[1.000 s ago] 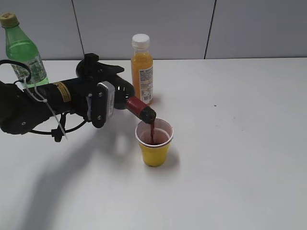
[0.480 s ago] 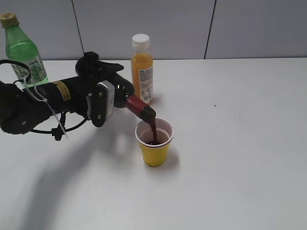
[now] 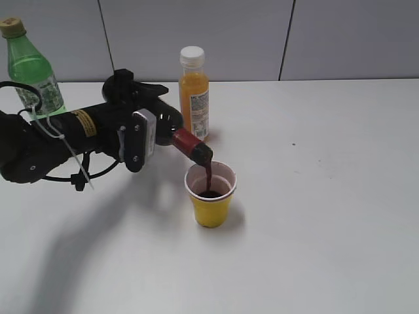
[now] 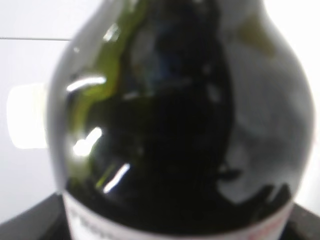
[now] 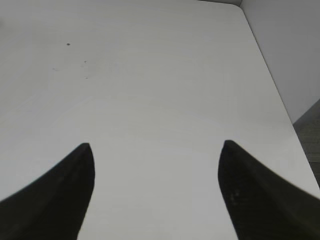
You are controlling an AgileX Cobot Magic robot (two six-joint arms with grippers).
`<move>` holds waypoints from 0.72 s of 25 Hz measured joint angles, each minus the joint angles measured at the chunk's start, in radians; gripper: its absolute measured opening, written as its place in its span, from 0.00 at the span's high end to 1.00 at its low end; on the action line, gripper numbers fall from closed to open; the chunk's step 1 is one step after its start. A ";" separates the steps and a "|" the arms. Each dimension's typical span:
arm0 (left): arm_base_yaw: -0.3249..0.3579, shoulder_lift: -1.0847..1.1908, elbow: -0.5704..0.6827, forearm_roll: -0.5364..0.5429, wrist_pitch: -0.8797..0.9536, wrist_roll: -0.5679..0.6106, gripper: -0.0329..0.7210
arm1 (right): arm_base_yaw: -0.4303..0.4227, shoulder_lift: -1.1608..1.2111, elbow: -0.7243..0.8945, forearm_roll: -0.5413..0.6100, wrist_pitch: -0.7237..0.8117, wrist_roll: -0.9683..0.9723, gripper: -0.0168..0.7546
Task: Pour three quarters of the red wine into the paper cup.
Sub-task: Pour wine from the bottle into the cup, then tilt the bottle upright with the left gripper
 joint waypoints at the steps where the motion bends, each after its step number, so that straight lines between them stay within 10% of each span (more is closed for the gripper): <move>1: 0.000 0.000 0.000 -0.002 0.000 0.007 0.24 | 0.000 0.000 0.000 0.000 0.000 0.000 0.22; 18: 0.000 0.000 0.000 -0.024 0.000 0.042 0.24 | 0.000 0.000 0.000 0.000 0.000 0.000 0.22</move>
